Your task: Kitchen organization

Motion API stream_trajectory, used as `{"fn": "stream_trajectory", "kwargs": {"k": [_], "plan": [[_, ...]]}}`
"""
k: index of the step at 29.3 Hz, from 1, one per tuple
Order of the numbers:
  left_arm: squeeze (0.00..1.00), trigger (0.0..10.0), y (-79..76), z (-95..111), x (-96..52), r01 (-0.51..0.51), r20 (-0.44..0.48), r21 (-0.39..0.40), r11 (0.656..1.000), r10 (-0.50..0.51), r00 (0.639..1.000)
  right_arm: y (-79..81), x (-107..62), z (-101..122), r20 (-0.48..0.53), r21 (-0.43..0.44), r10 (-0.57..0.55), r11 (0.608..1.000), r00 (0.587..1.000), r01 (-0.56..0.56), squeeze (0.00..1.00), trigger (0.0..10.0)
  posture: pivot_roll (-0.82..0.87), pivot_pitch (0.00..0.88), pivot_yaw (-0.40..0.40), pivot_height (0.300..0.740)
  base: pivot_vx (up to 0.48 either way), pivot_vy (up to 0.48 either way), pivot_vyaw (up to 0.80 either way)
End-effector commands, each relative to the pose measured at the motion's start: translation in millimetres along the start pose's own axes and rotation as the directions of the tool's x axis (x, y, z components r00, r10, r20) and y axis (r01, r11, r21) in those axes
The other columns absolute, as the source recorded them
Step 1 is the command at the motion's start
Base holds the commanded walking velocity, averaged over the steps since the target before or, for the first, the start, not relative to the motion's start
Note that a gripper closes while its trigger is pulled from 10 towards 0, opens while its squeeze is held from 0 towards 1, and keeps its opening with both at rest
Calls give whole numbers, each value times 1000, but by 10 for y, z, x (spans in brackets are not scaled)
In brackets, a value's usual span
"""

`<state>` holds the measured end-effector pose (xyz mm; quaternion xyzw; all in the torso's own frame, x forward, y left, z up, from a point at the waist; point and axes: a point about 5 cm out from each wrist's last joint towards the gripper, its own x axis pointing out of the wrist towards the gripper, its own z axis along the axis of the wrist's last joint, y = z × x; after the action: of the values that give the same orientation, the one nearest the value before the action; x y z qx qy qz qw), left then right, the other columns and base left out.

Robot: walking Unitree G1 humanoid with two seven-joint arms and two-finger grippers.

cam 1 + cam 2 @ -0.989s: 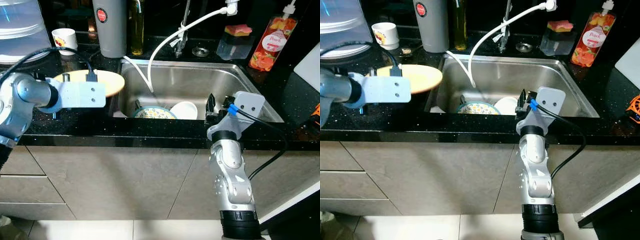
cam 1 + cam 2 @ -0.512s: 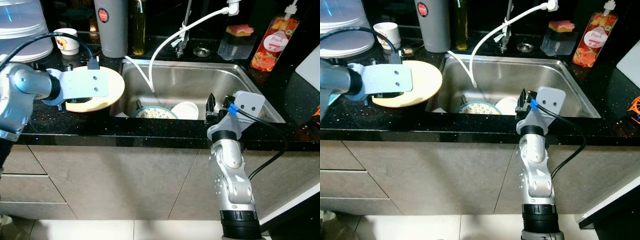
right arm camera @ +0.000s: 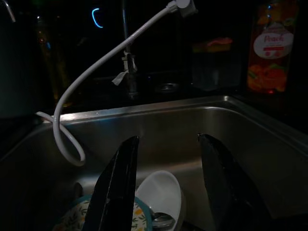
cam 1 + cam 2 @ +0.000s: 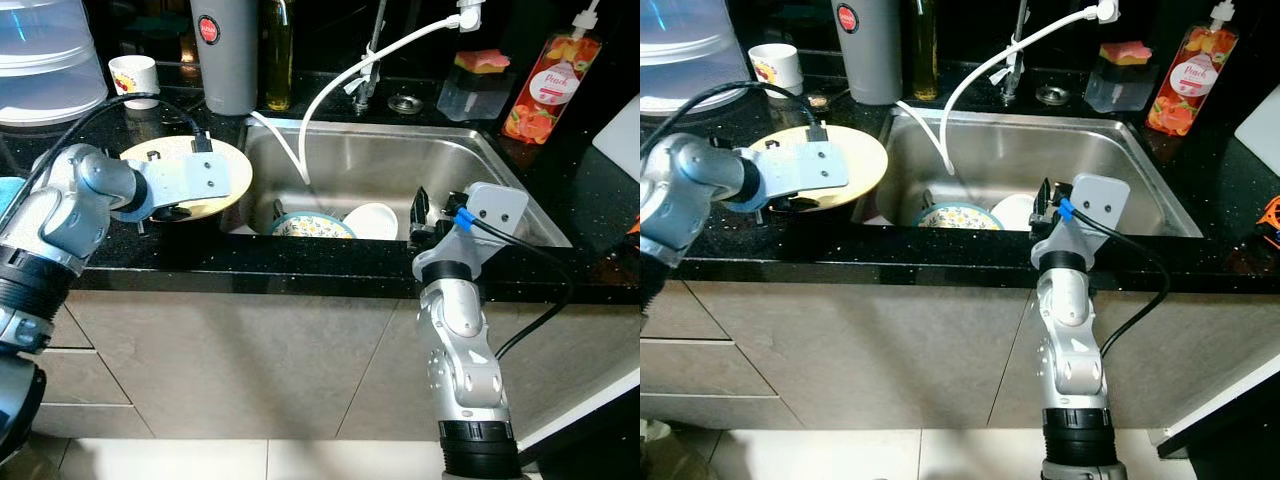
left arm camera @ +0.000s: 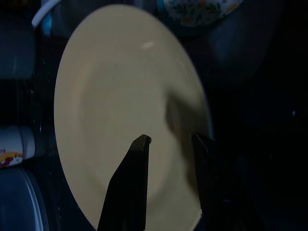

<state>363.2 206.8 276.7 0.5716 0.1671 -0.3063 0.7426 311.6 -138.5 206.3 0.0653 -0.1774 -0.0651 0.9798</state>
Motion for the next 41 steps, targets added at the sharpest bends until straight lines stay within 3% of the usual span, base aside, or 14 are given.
{"fn": "stream_trajectory", "kwargs": {"k": [1, 6, 25, 26, 27, 28, 31, 41], "plan": [[0, 10000, -13, 81, 38, 24, 21, 21, 999, -24, 999, 0, 4, -6, -7, 0, 2, 1000, 1000, -2, 0, 10000, 254, 39, -30, 740, 0, 0, 0], [0, 10000, -21, 179, 2, 48, 82, 33, 998, -51, 995, 5, 2, -9, -9, 0, 3, 1000, 1000, -3, 0, 10000, 255, 41, -33, 740, 0, 0, 0], [0, 9686, -63, 62, 83, 64, 38, 13, 998, -65, 997, 8, 10, 0, -6, 0, 6, 1000, 1000, -6, 0, 10000, 254, 39, -33, 740, 0, 0, 0], [0, 7216, -64, 54, 86, 64, 35, 12, 998, -64, 997, 8, 11, 2, -5, -1, 6, 1000, 1000, -6, 0, 10000, 251, 34, -34, 740, 0, 0, 0], [0, 7216, -65, 49, 87, 64, 33, 11, 998, -64, 997, 7, 13, 3, -5, -1, 6, 1000, 1000, -6, 0, 10000, 251, 34, -34, 740, 0, 0, 0], [0, 4549, -67, 43, 90, 64, 30, 10, 998, -64, 997, 5, 14, 4, -4, -2, 7, 1000, 1000, -7, 0, 10000, 251, 32, -36, 740, 0, 0, 0], [0, 235, -74, 34, 95, 68, 28, 6, 998, -68, 997, 3, 13, 4, -4, -2, 8, 1000, 1000, -8, 0, 10000, 250, 29, -37, 740, 0, 0, 0], [0, 0, -87, 10, 101, 69, 23, -1, 998, -69, 997, 10, 16, 10, -1, -3, 14, 1000, 1000, -14, 0, 10000, 249, 24, -42, 740, 0, 0, 0]]}}
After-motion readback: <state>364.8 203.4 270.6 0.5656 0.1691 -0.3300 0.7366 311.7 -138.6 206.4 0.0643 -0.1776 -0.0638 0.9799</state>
